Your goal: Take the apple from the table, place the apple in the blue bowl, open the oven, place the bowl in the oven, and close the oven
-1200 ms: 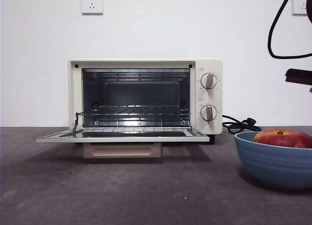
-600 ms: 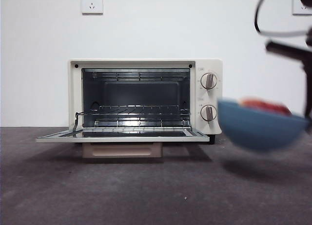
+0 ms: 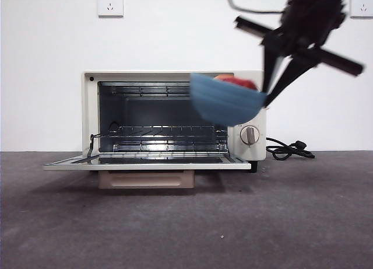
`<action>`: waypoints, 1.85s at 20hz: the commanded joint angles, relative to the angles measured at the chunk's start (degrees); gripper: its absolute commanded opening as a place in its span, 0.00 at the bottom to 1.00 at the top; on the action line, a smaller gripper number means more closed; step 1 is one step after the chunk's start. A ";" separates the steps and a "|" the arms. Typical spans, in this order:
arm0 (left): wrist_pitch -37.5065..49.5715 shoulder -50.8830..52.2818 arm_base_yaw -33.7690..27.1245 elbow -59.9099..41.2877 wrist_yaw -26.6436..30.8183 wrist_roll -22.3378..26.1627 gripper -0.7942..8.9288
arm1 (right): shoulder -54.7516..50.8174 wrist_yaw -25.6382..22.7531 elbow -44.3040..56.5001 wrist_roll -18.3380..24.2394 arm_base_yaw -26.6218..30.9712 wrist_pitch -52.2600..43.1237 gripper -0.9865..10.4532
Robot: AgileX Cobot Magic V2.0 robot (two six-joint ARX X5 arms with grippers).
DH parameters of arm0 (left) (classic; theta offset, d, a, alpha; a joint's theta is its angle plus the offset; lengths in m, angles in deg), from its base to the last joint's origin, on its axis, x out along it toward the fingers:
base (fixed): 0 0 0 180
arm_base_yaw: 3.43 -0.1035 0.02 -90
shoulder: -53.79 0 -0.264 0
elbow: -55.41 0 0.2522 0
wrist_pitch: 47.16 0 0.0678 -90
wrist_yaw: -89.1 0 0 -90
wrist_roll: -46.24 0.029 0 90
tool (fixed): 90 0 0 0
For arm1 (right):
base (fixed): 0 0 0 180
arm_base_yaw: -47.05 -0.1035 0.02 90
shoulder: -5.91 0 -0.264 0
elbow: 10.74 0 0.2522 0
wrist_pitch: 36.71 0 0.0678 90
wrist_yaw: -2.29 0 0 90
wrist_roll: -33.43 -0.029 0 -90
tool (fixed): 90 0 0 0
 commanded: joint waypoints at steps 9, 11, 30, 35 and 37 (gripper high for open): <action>0.85 0.35 0.07 0.31 0.13 0.85 0.08 | 18.32 -2.62 -22.21 -4.98 -4.11 5.90 0.08; 0.83 0.44 0.07 0.31 0.13 0.85 0.08 | 21.38 -3.74 -27.12 -5.05 -4.52 8.39 0.08; 0.22 0.98 0.07 0.31 0.13 0.83 0.08 | 29.68 -7.21 -36.85 -16.28 -4.42 9.29 0.08; 0.20 1.14 0.07 0.31 0.13 0.87 0.08 | 29.68 -8.22 -36.85 -16.61 -4.44 9.29 0.08; 0.20 1.36 0.07 0.31 0.13 0.87 0.08 | 29.70 -8.22 -36.85 -16.61 -4.44 9.27 0.08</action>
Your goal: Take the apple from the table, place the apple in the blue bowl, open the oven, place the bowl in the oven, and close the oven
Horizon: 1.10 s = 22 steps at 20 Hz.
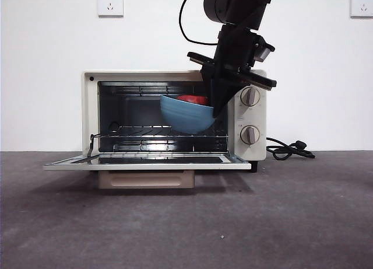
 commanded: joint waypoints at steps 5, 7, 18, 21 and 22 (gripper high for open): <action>-0.02 0.90 0.07 0.31 0.15 0.87 0.08 | 0.90 0.02 -0.02 0.24 -0.28 -1.31 0.14; -0.07 1.31 0.07 0.31 0.15 0.85 0.08 | 0.90 0.04 -0.02 0.24 -0.28 -1.33 0.26; -0.37 2.21 0.07 0.31 0.17 0.87 0.08 | 0.85 0.20 -3.63 1.18 -0.72 -0.31 0.25; -0.37 2.21 0.07 0.31 0.17 0.87 0.08 | 0.85 -0.15 -7.21 2.75 -1.03 3.02 0.25; -0.37 2.21 0.07 0.31 0.17 0.87 0.08 | 0.85 -0.81 -8.52 3.72 -1.05 5.18 0.25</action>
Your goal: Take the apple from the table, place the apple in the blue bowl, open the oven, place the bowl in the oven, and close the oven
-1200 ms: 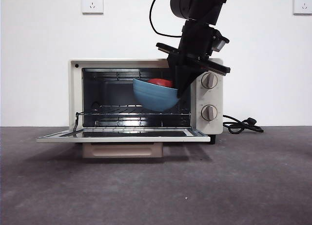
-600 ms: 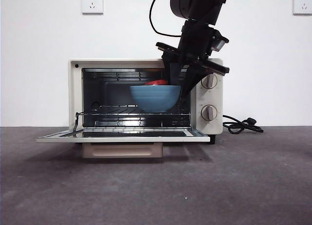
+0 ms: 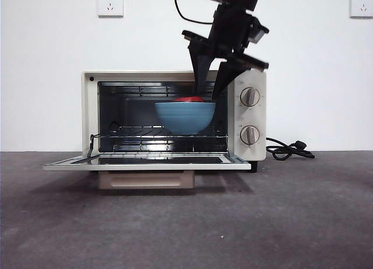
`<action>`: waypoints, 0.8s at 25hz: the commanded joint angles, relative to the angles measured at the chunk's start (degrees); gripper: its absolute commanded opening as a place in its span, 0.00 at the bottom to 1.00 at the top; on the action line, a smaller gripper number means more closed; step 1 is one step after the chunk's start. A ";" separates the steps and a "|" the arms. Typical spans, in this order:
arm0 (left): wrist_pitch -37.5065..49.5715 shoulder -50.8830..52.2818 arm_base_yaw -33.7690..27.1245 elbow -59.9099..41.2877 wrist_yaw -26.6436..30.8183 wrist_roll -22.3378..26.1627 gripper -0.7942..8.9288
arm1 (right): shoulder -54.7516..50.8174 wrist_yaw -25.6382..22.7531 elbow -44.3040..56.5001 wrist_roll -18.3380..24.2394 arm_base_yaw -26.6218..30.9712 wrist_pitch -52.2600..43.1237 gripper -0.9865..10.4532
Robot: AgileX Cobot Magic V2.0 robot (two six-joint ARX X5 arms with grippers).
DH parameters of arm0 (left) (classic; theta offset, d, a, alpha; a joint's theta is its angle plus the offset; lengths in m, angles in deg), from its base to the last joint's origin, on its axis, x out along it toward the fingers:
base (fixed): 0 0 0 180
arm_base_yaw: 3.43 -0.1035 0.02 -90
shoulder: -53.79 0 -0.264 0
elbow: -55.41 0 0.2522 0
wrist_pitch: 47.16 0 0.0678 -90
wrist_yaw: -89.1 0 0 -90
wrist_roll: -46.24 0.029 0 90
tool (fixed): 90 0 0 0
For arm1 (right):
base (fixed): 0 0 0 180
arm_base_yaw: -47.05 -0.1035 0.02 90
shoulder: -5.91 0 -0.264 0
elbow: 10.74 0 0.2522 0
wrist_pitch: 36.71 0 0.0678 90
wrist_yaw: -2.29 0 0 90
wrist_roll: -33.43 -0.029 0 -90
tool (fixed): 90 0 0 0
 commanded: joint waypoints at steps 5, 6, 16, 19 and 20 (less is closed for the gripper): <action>0.44 0.26 0.07 0.31 0.17 1.03 0.08 | 0.77 -3.21 -10.97 19.19 -2.25 12.70 0.25; 0.63 0.24 0.04 0.31 0.20 1.01 0.08 | 0.74 -3.96 -13.70 24.02 -3.13 14.95 0.25; 2.01 -5.92 -6.01 0.31 -4.20 -5.73 0.08 | -3.76 -13.55 -23.17 51.43 -13.14 22.25 0.07; 4.37 -7.93 -10.14 0.28 -8.50 -6.71 0.08 | -6.38 -17.09 -22.18 53.35 -15.85 22.25 0.08; 4.87 -8.63 -11.87 0.28 -9.03 -6.71 0.08 | -7.43 -18.10 -21.44 53.96 -16.72 22.27 0.08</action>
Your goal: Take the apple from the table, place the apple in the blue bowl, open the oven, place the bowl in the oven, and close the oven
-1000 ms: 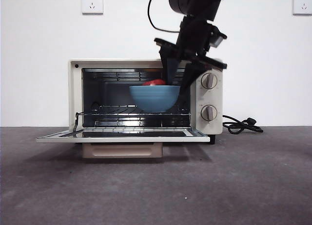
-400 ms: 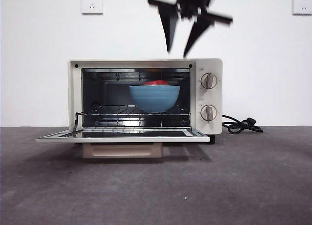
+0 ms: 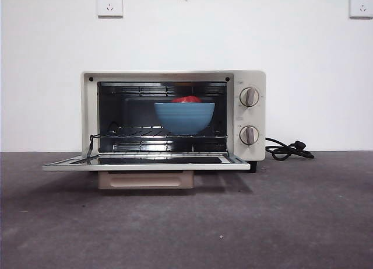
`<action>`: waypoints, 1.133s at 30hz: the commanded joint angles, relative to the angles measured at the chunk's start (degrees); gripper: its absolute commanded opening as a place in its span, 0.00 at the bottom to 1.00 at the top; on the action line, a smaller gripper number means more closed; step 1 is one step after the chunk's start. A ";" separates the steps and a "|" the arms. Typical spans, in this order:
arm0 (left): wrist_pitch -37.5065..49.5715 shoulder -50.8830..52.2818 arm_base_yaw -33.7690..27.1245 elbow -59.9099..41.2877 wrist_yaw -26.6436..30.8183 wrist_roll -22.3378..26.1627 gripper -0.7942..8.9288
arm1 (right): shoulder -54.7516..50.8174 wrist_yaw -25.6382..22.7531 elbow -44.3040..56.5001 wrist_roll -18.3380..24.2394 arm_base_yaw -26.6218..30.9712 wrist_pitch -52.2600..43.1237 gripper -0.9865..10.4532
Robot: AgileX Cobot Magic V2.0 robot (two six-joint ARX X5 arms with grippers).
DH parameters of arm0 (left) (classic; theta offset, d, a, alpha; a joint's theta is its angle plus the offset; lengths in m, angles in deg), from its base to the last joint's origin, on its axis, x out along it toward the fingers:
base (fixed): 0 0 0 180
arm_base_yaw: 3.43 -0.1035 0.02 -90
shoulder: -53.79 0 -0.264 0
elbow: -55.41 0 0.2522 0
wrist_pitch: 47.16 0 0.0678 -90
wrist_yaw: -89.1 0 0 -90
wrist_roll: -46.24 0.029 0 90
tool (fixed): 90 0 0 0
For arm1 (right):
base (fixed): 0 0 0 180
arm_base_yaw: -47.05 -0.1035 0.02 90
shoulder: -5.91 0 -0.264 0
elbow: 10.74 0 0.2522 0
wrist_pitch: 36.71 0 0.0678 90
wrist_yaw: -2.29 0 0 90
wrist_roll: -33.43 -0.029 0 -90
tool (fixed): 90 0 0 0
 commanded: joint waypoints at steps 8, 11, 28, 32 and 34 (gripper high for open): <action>1.90 -8.31 -15.28 -1.40 -12.31 1.03 0.08 | -14.95 -2.67 15.10 7.21 -3.45 1.27 0.08; 6.56 -11.52 -17.99 -4.28 -18.29 -1.99 0.08 | -21.97 -2.67 23.43 7.21 -3.45 -1.75 0.08; 30.25 -30.34 -21.09 -17.94 -20.41 -19.78 0.08 | -60.63 0.39 59.39 2.69 -3.43 -20.00 0.08; 27.45 -33.70 -21.09 -17.94 -21.16 -16.00 0.08 | -64.92 -0.31 61.11 1.29 -3.37 -18.80 0.08; 27.43 -35.12 -21.09 -17.94 -20.61 -15.28 0.08 | -66.53 -1.18 61.33 0.70 -3.39 -18.60 0.08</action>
